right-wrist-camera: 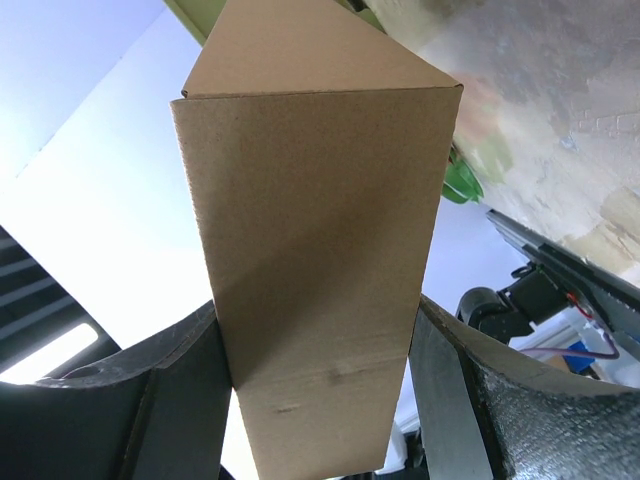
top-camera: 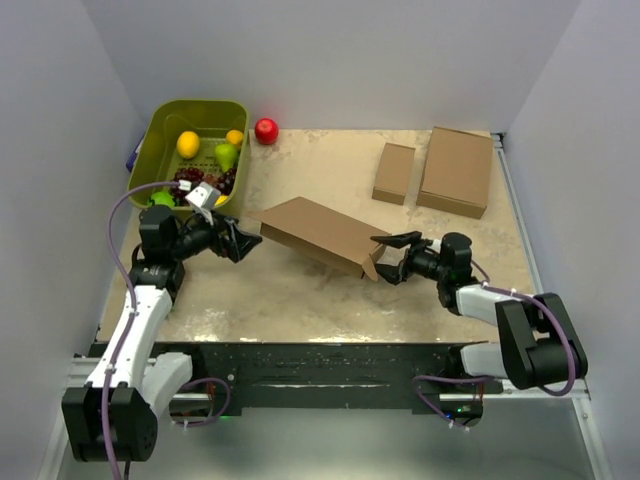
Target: Fold the paper box
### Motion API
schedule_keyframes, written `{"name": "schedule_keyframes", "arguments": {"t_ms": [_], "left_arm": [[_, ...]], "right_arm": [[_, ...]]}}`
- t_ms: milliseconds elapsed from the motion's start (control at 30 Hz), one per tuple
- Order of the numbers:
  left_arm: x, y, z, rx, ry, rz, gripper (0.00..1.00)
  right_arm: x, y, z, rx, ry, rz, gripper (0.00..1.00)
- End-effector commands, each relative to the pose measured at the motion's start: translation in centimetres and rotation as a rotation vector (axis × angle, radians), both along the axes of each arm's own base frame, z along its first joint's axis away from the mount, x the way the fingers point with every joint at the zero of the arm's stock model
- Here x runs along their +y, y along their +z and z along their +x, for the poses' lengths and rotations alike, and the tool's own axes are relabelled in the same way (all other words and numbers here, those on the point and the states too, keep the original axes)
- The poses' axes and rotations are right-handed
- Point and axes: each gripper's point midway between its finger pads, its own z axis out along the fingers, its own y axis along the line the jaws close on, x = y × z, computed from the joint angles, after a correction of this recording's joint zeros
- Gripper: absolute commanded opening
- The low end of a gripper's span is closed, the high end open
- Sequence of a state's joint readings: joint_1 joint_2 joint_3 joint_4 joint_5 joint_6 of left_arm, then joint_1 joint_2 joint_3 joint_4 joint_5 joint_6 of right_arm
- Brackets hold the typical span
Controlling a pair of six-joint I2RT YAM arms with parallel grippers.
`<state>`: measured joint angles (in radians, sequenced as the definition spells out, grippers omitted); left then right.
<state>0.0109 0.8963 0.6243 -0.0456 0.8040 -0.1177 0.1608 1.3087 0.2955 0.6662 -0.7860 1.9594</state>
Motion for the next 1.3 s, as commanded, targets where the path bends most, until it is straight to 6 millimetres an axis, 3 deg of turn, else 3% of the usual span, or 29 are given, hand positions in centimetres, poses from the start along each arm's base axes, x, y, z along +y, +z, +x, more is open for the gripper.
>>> {"name": "schedule_keyframes", "arguments": {"t_ms": [0,167,300,533,933,1133,1267], "left_arm": [[-0.1,-0.5,1.1,0.012,-0.026,0.010,1.00],[-1.0,-1.8,2.1,0.107,-0.064,-0.068,1.00],[-1.0,-1.2,3.1,0.084,-0.027,-0.114,0.99],[2.2,-2.1,4.7,0.047,0.132,0.069,0.98],[1.7,1.8,4.3,-0.180,0.061,0.136,1.00],[-1.6,2.6,3.8,-0.261,-0.037,0.219,1.00],[-1.7,3.3,4.4,-0.292,-0.013,0.248,0.99]], "right_arm": [[0.4,3.7,0.8,-0.060,0.031,0.092,0.00],[0.4,3.8,1.0,-0.050,0.022,0.107,0.00],[0.4,3.5,1.1,-0.039,0.020,0.107,0.00],[0.4,3.9,1.6,-0.049,0.018,0.122,0.00],[0.6,3.9,1.6,-0.053,0.042,0.124,0.00],[0.7,4.0,1.4,-0.058,0.048,0.122,0.00],[0.7,4.1,1.5,-0.065,0.049,0.118,0.00]]}}
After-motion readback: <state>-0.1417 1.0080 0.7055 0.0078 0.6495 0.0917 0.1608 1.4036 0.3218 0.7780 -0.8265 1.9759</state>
